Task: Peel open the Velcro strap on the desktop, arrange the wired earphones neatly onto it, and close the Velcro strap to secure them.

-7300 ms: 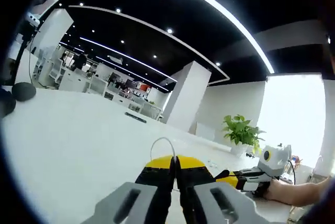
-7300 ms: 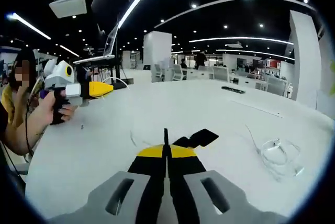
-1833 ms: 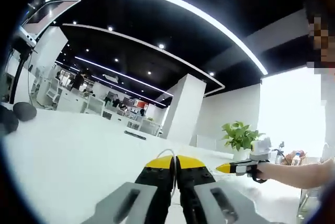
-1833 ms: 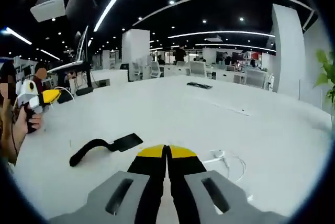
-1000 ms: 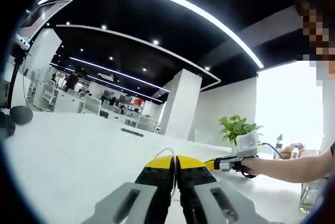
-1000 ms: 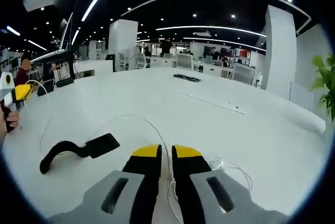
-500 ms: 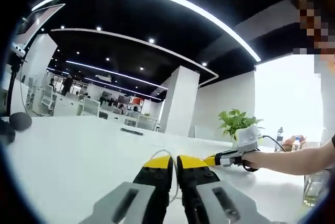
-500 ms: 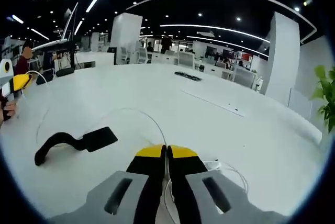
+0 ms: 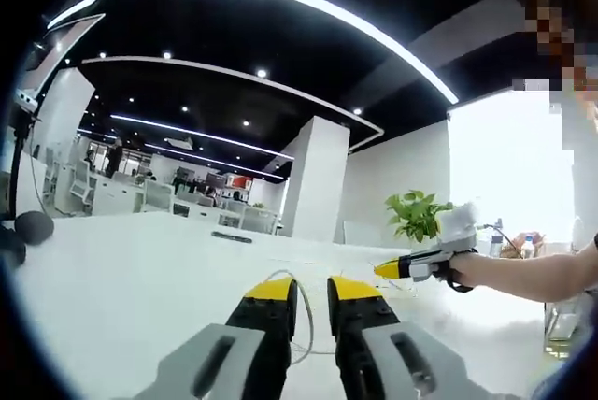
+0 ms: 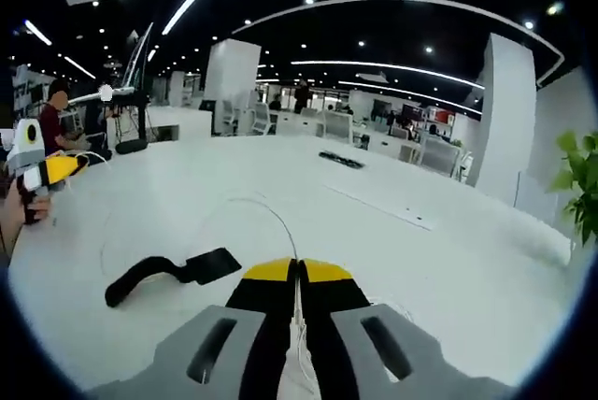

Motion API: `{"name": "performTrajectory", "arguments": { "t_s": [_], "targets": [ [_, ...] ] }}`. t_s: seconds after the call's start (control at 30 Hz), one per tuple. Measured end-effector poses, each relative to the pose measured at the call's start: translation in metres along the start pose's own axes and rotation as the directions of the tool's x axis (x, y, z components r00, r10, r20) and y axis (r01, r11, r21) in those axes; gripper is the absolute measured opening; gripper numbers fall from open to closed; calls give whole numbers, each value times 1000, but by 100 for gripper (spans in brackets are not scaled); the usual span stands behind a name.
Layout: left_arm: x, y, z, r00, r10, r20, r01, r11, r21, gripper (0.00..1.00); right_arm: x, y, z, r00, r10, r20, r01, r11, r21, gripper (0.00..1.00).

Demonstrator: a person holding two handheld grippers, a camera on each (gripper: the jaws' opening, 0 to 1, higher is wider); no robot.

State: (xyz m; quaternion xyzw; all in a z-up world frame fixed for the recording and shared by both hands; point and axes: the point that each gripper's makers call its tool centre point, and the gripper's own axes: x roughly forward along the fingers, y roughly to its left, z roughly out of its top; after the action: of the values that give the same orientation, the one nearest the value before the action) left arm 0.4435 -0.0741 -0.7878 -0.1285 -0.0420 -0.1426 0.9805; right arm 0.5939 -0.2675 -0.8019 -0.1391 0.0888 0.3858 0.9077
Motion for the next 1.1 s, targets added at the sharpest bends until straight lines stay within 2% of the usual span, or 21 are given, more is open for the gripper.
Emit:
{"name": "performTrajectory", "arguments": {
  "t_s": [0.1, 0.2, 0.3, 0.33, 0.43, 0.57, 0.7, 0.9, 1.0, 1.1],
  "targets": [
    [0, -1, 0, 1000, -4, -2, 4, 1000, 6, 19, -16, 12, 10, 999, 22, 29, -21, 1000, -14, 5],
    [0, -1, -1, 1000, -6, -5, 6, 1000, 18, 25, -32, 23, 18, 998, 41, 50, -39, 999, -26, 5],
    [0, 7, -1, 999, 36, -11, -36, 998, 49, 35, -47, 35, 22, 996, 65, 59, -64, 998, -29, 5],
    [0, 11, 0, 998, 57, -9, -57, 996, 63, 36, -51, 39, 22, 995, 75, 58, -74, 997, -26, 5],
    [-2, 14, 2, 998, 63, -7, -63, 997, 52, 36, -63, 49, 22, 994, 96, 61, -95, 995, -21, 5],
    [-10, 7, 9, 999, 33, 16, -33, 999, 15, 36, -72, 72, 20, 987, 149, 64, -149, 989, -4, 5],
    [-20, -5, 16, 999, 5, 35, -6, 1000, 26, 36, -77, 95, 20, 978, 201, 64, -201, 980, -13, 5],
    [-26, -40, 30, 994, -89, 57, 83, 992, 97, 35, -80, 126, 27, 956, 282, 84, -284, 959, 16, 5],
    [-30, -63, 32, 990, -130, 50, 121, 982, 147, 35, -83, 140, 31, 945, 311, 103, -316, 948, 39, 5],
    [-32, -82, 23, 985, -174, 9, 167, 957, 237, 35, -86, 156, 35, 930, 345, 127, -354, 933, 57, 5]
  ]
}}
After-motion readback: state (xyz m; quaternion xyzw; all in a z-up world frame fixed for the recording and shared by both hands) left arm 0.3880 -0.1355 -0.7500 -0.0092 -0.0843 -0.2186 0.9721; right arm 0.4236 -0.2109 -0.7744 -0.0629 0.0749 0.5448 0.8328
